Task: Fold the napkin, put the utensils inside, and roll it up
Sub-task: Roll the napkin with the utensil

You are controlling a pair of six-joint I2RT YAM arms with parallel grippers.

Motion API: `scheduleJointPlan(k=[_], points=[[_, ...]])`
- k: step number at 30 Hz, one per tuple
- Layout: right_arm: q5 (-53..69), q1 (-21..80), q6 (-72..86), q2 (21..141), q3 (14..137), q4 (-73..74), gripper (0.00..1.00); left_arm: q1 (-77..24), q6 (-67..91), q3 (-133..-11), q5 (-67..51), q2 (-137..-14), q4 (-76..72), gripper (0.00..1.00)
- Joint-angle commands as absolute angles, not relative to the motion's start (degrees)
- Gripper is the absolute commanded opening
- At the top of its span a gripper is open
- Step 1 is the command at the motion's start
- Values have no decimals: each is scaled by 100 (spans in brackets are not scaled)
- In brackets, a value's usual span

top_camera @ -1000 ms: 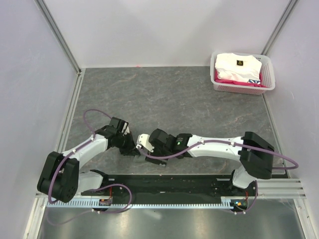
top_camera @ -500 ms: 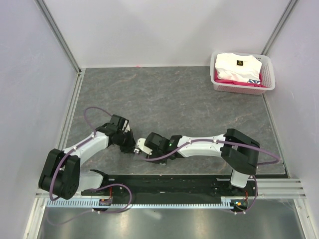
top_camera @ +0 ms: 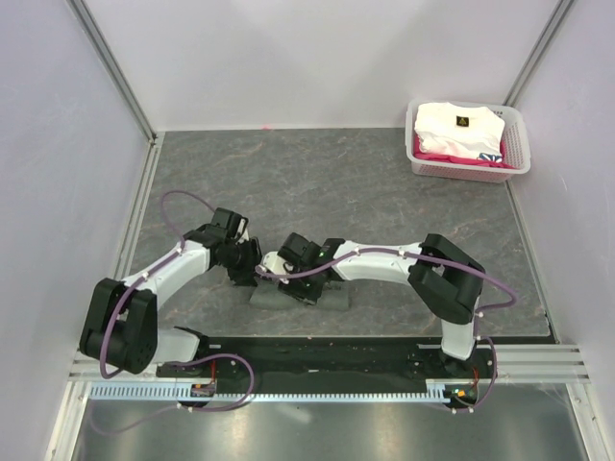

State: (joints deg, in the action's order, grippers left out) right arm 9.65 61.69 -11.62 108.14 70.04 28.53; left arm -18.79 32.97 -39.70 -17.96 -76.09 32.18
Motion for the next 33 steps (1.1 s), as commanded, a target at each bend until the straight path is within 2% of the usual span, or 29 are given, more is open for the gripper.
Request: scheduleJointPlan(k=[1,7,18,33], points=[[2188,6082,-932,11461,6829,3489,36,-1776,3155,-4333,-1565,-7550,3480,62],[2777,5678,-800,11575,6917,3805,35,-1573,3138,-4210,-1459,-7059,3639,71],[3647,5036,-826,12225,7365,4350,35,-1582,2944,-3569,-2328,-5977,3085,70],[4394,4562,-756,12876,7681,4438,35,-1731,2856,-3480,-2979,-6714,2804,66]])
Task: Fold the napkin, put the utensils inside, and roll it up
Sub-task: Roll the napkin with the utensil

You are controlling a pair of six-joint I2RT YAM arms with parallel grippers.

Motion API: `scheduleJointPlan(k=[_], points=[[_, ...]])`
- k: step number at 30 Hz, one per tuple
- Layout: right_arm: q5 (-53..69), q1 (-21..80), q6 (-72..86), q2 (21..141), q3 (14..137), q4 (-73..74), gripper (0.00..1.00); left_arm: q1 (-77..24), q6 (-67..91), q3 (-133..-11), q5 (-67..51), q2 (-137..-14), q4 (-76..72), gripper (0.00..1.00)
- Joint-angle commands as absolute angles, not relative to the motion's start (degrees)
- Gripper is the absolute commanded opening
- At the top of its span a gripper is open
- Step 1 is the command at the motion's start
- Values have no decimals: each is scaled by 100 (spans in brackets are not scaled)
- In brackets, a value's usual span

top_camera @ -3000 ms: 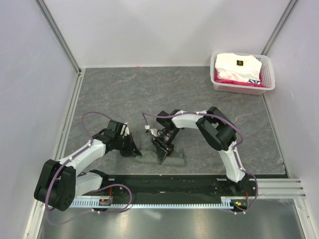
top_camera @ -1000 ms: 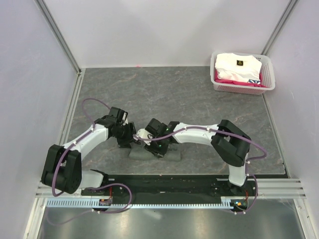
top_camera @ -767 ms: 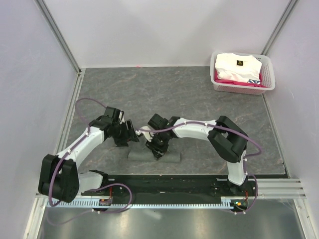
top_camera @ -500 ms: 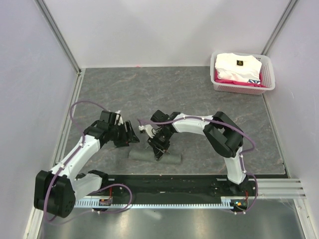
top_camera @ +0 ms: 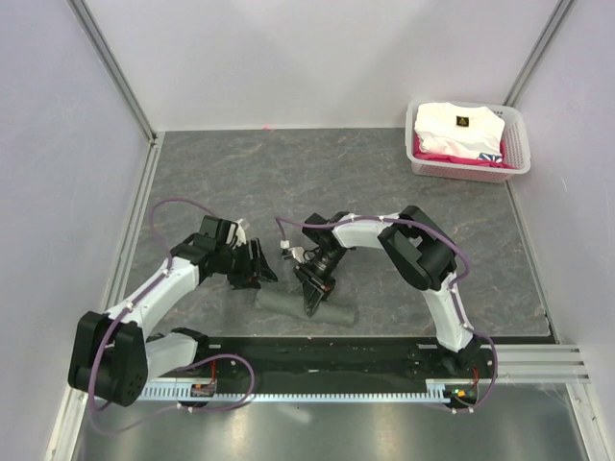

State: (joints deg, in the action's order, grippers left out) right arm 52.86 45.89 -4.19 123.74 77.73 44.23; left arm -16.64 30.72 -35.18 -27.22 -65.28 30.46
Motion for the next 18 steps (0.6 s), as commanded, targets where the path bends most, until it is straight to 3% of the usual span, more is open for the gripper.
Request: scheduleJointPlan(k=[1,6,8,15,16,18], points=[[4429,4527,-756,12893,7716,4447,35,-1775,2856,-3480,-2979,-6758,2795,66],[4526,4421,-791,13034,7840,4491,35,-1916,2839,-3463,-2971,-7092,2681,64],[4544,4386,-809,13061,7849,4500,35,-2004,2786,-3489,-3006,-7320,2689,59],[4509,4254,-817,12990,7901,4465,40,-2030,2690,-3568,-2935,-7743,2689,14],[4413,4254,-739,12886,7919,4421,48,-2030,2681,-3586,-2927,-7813,2707,10],[4037,4201,-502,12710,7919,4150,53,-2030,2654,-3621,-2901,-7892,2716,6]])
